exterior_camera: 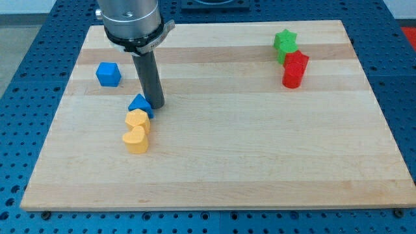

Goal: Slightly move the blue cube to the right of the board

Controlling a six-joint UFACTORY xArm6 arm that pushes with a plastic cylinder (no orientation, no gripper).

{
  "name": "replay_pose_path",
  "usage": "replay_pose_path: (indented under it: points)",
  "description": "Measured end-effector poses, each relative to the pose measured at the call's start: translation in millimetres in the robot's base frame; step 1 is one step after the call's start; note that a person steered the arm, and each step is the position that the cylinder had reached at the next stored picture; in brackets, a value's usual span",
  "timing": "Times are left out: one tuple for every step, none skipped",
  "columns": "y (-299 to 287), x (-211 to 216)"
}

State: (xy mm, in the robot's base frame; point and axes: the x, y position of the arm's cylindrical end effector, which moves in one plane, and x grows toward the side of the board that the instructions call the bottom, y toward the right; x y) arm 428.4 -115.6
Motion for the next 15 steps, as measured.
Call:
replay_pose_path:
  points:
    - [1,-30]
    - [1,-66]
    - [-6,-95]
    - [-23,-120]
    - [-47,-137]
    - [-89,-141]
    - [-119,-141]
    - [-124,-141]
    - [-125,-141]
    - [-130,-138]
    - [-140,-123]
    - [-140,-95]
    - [-140,-88]
    - [-133,-64]
    - [-104,-64]
